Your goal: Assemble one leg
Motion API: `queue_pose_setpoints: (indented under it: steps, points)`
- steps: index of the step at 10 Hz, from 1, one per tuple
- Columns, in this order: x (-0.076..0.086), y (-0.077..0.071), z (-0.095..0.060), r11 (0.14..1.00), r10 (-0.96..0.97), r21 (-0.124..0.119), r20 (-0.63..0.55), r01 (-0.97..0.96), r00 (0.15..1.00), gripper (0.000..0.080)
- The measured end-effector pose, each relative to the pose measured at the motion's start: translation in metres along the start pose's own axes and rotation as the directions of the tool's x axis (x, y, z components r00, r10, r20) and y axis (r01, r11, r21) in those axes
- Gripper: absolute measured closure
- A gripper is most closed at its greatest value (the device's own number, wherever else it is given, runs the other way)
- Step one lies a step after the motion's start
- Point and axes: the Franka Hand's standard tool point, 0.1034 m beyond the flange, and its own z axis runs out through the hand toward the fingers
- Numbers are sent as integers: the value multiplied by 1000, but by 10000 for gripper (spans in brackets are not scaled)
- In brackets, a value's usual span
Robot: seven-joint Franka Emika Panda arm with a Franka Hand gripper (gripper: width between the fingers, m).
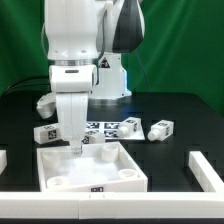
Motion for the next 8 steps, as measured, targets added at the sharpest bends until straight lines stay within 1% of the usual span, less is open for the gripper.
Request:
queue_pose_setpoints:
  steps: [1, 3, 4, 5, 6, 7, 8]
  points:
    - [0, -2, 1, 1000, 0, 2, 0, 0, 1000, 151]
    - [2, -17, 14, 1000, 0, 17, -5, 0, 1000, 151]
    - [2, -21, 19, 1000, 4, 15, -8, -4, 1000, 151]
    - [0, -22, 21, 1000, 11, 7, -8, -11, 1000, 151]
    - [0, -22, 21, 1000, 12, 6, -8, -12, 1000, 151]
    - [0, -22, 21, 1000, 12, 7, -8, -12, 1000, 268]
    - [0, -22, 21, 1000, 13, 7, -8, -13, 1000, 405]
